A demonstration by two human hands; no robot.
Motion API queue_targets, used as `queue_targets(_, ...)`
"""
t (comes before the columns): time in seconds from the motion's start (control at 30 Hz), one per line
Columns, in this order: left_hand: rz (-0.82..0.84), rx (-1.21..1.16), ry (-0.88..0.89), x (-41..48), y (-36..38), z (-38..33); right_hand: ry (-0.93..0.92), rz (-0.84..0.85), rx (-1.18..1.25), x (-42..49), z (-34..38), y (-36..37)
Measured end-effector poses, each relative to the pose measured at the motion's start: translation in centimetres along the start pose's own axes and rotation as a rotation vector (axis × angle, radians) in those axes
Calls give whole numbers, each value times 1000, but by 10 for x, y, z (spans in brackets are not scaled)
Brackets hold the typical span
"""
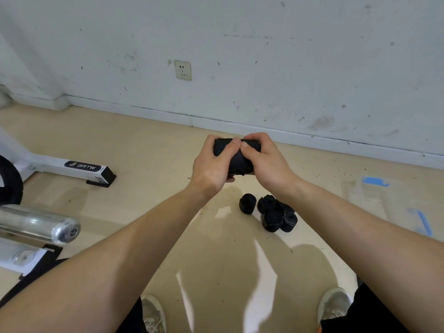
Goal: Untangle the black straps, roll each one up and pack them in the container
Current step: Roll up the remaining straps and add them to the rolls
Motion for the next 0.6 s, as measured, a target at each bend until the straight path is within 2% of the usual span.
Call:
queue_targets(0.23, -33, -94, -132, 5, 4, 5, -30, 43, -29, -4, 0, -3)
queue_targets(0.3, -35, -191, -198, 7, 1, 6, -133, 21, -204, -4, 3, -7)
queue_targets(0.43, 12, -352, -333, 7, -8, 3, -477, -102, -604, -16, 20, -13)
queue_targets(0.6, 95, -331, -450, 0, -11, 4, -593, -137, -763, -22, 25, -8)
Point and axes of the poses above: each hand's wrist, its own x-axis towards the middle knuckle, its own y-axis out of the palm, z = x × y, the point moved 5 cm from there along x, towards the middle knuckle, and after that the axes turned 5 degrees about y, right-handed, at the moved point
